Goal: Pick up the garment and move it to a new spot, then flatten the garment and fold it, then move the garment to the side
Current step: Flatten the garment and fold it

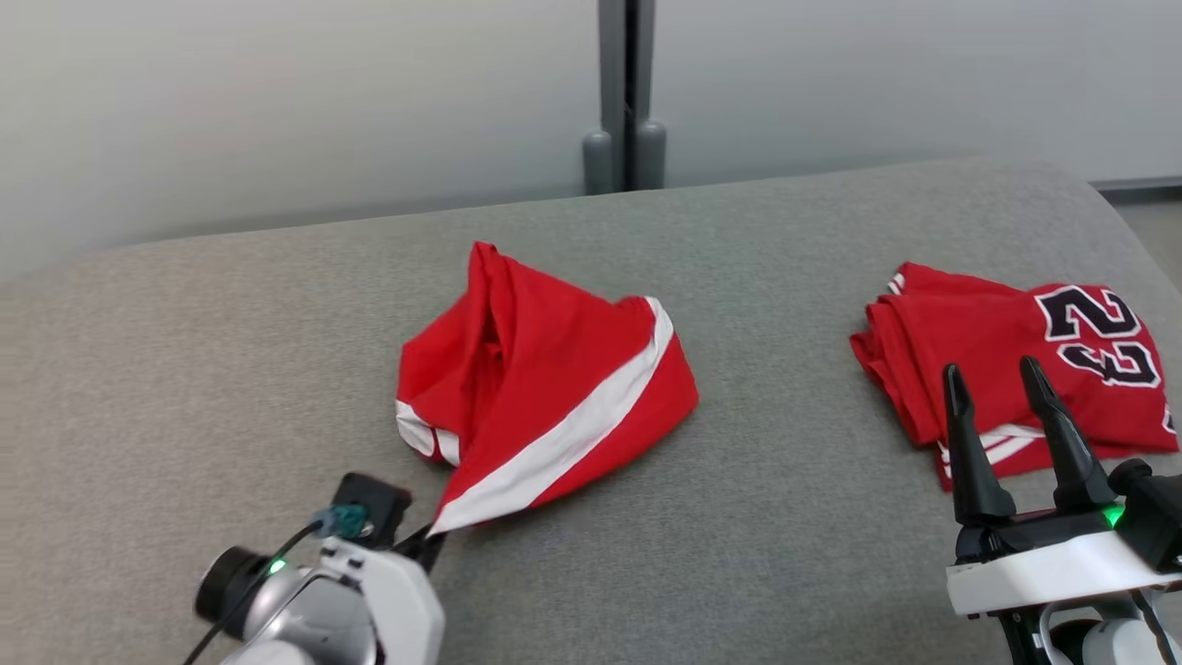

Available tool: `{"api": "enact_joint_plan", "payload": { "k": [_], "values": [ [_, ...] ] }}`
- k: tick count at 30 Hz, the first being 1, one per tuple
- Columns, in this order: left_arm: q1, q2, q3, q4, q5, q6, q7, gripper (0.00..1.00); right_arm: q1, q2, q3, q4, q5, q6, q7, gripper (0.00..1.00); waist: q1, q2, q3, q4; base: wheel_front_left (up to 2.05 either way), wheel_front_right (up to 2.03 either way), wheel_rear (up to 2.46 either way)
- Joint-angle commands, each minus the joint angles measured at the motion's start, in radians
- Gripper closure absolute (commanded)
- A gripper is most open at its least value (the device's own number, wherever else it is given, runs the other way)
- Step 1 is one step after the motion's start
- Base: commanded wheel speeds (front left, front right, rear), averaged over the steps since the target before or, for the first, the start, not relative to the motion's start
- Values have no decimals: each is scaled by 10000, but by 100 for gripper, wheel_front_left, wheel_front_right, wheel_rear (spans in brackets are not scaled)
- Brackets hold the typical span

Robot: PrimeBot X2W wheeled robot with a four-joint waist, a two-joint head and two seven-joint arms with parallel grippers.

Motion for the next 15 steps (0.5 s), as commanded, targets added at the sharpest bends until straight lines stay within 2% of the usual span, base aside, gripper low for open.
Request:
{"api": "enact_joint_plan", "payload": {
  "k": [1, 9, 15],
  "values": [
    [300, 300, 149, -162, -78, 170, 152, 100, 115, -56, -38, -39, 53, 1, 85, 0, 0, -1, -188, 321, 0, 0, 0],
    [1355, 1230, 825, -489, -292, 733, 365, 100, 348, -138, -187, -74, 81, 1, 188, 0, 0, -1, -331, 656, 0, 0, 0],
    [1857, 1430, 1095, 31, -452, 975, 194, 100, 473, -182, -264, -78, 87, 1, 293, 0, 0, -1, -411, 808, 0, 0, 0]
  ]
}}
